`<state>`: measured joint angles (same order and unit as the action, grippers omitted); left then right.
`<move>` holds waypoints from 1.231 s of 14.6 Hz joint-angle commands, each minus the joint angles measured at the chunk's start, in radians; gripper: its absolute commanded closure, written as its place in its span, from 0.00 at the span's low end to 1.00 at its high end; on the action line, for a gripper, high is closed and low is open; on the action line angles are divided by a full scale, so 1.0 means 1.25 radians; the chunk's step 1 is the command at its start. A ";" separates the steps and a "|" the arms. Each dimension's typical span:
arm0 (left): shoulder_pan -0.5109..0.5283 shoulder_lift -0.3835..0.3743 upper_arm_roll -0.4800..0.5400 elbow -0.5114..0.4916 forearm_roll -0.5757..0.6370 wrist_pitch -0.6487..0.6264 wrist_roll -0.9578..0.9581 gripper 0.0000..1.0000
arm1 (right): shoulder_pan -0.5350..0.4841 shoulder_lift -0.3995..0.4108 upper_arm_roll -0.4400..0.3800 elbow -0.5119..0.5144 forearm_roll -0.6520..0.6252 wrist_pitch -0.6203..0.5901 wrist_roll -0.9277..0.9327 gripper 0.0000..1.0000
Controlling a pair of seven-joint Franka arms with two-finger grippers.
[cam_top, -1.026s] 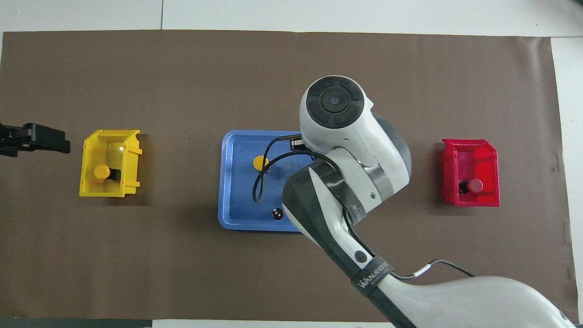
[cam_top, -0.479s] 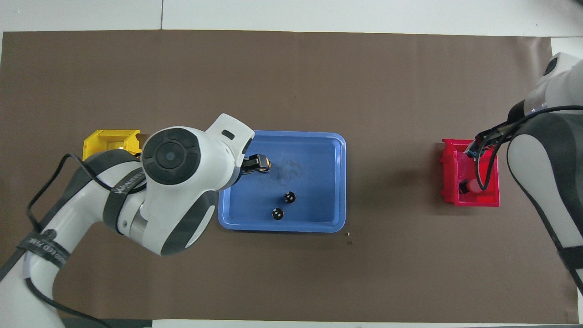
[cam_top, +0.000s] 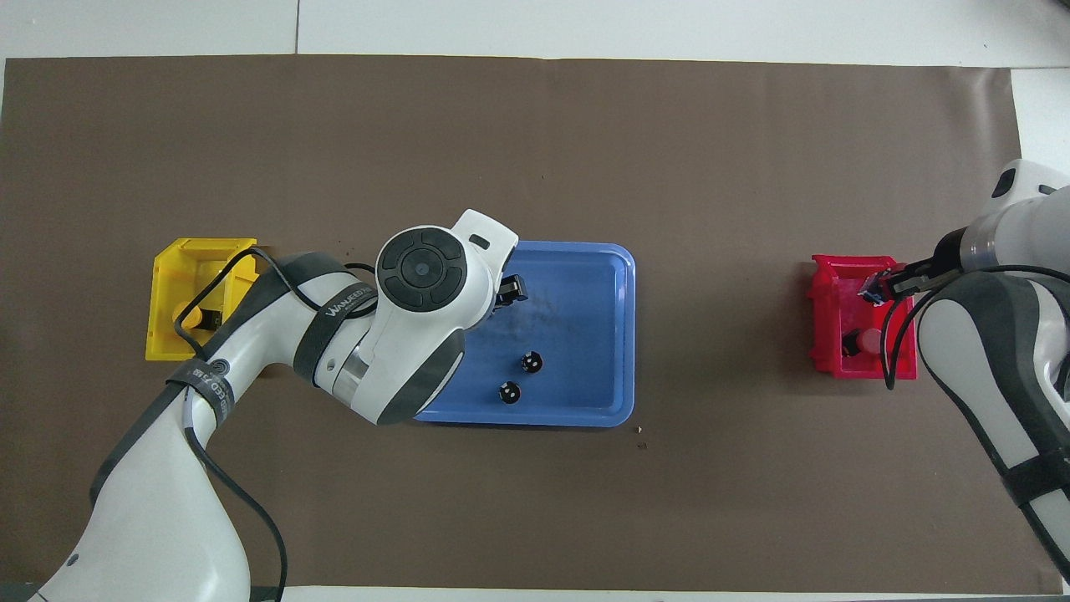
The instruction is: Sort red and yellow buttons by color
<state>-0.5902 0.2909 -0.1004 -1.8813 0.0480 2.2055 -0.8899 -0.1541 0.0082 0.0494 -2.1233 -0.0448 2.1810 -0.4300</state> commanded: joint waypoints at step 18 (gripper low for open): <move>0.270 -0.117 0.021 0.137 0.001 -0.329 0.428 0.99 | -0.020 -0.020 0.010 -0.168 0.043 0.215 -0.092 0.34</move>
<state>-0.3308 0.1736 -0.0636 -1.6938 0.0551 1.8231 -0.4718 -0.1635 0.0052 0.0517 -2.3237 -0.0115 2.4556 -0.5063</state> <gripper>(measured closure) 0.586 0.361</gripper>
